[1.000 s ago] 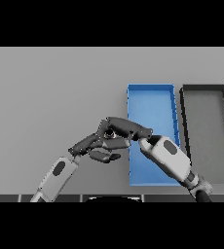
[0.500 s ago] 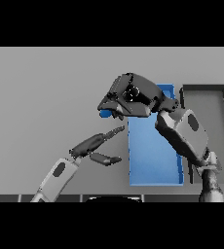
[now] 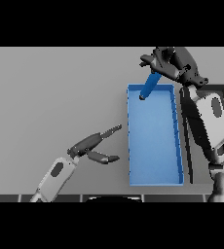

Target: Pick up the blue pipe and place it into the blue bin.

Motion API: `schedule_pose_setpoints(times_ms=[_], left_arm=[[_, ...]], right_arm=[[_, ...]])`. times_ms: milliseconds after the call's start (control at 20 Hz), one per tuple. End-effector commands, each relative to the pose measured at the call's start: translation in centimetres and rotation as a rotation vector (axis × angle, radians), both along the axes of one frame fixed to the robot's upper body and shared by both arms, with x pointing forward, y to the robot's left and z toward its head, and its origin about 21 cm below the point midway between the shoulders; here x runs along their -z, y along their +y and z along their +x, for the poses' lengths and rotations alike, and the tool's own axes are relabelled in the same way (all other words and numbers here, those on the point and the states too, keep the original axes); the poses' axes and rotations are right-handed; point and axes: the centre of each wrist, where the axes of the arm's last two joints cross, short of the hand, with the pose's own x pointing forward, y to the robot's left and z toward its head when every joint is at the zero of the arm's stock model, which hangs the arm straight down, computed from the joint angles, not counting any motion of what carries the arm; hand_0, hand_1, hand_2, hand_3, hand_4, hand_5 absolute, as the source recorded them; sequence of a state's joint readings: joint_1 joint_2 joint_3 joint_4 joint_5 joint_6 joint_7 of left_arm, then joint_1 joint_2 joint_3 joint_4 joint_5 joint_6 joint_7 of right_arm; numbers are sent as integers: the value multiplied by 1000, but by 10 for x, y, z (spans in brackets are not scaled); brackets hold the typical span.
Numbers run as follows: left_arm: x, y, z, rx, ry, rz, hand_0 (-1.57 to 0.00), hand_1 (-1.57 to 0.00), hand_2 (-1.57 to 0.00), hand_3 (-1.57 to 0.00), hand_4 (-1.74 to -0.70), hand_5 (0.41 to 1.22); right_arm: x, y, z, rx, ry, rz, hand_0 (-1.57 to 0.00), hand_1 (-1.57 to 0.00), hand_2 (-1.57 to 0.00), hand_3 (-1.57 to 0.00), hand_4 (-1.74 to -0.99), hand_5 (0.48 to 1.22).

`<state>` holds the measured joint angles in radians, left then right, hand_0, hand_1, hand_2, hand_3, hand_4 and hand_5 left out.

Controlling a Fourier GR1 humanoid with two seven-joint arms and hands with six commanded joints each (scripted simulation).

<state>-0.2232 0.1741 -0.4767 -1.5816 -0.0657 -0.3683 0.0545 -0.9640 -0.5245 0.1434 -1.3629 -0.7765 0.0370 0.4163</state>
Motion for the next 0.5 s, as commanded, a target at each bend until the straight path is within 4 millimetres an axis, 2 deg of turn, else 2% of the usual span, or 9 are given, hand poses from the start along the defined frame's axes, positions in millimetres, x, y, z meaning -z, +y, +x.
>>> schedule_pose_setpoints(times_ms=[0, 200, 300, 450], left_arm=[[0, -1, 1, -7, 1, 11, 1, 1, 1, 1, -898, 489], [-1, 0, 3, -8, 9, 10, 1, 1, 1, 1, -890, 474], [1, 4, 3, -1, 12, 7, 1, 1, 1, 1, -887, 470], [1, -2, 3, -2, 1, 3, 1, 1, 1, 1, -881, 463]], right_arm=[[11, -2, 3, 32, 36, -10, -1571, -1571, -1571, -1571, -1740, 1117], [61, -19, 1, 134, 211, -67, -1571, -1571, -1571, -1571, -1740, 1120], [85, -20, -8, 162, 318, -78, -1571, -1571, -1571, -1571, -1741, 1120], [113, -28, -16, 202, 449, -131, -1571, -1571, -1571, -1571, -1741, 1122]])
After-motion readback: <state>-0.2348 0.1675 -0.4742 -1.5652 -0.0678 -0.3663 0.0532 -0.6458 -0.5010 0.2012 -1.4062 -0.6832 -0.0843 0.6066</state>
